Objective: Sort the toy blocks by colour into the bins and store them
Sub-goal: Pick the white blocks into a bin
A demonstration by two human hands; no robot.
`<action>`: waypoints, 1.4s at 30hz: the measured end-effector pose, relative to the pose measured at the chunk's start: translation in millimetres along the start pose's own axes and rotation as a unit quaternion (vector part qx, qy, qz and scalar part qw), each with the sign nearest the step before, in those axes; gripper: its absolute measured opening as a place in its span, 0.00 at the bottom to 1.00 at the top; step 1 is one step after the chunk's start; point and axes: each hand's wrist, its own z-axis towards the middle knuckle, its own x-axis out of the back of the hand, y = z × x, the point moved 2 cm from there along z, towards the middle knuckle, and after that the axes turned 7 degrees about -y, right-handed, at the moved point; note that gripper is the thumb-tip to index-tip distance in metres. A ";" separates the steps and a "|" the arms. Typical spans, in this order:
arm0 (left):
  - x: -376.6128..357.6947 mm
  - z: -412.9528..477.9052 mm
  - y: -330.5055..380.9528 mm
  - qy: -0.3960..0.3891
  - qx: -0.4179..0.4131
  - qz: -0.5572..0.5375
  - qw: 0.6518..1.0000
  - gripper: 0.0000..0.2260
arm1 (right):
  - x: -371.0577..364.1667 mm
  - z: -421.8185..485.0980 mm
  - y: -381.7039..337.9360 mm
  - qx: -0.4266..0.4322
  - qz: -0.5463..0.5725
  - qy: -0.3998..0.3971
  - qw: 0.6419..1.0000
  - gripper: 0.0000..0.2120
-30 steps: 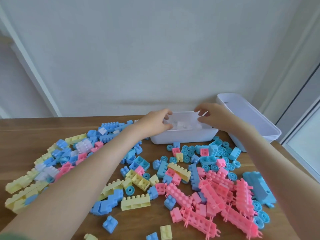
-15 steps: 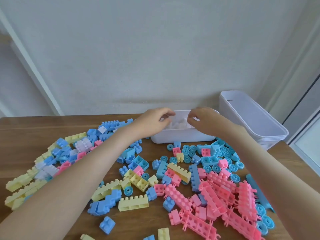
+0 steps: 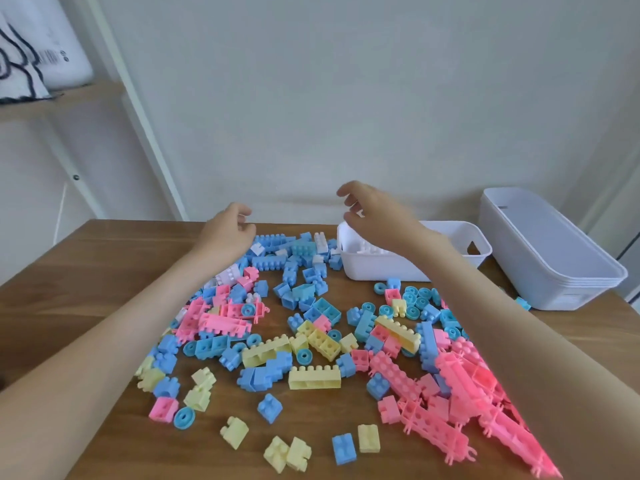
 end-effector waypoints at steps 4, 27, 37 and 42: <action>-2.0 4.2 1.9 -0.085 -0.051 0.062 0.993 0.15 | -19.3 44.7 -27.3 0.011 -0.039 -0.105 0.994 0.18; -54.2 24.2 20.2 -0.343 -0.098 0.237 0.903 0.32 | -75.2 79.9 -13.1 -0.120 -0.244 -0.375 0.886 0.07; -30.7 -4.5 12.9 -0.301 -0.107 0.244 0.916 0.27 | -54.9 62.5 -34.8 -0.054 -0.233 -0.268 0.933 0.17; -29.6 -15.4 4.0 -0.258 -0.098 0.236 0.932 0.24 | -69.2 54.1 -28.2 -0.099 -0.336 -0.343 0.871 0.07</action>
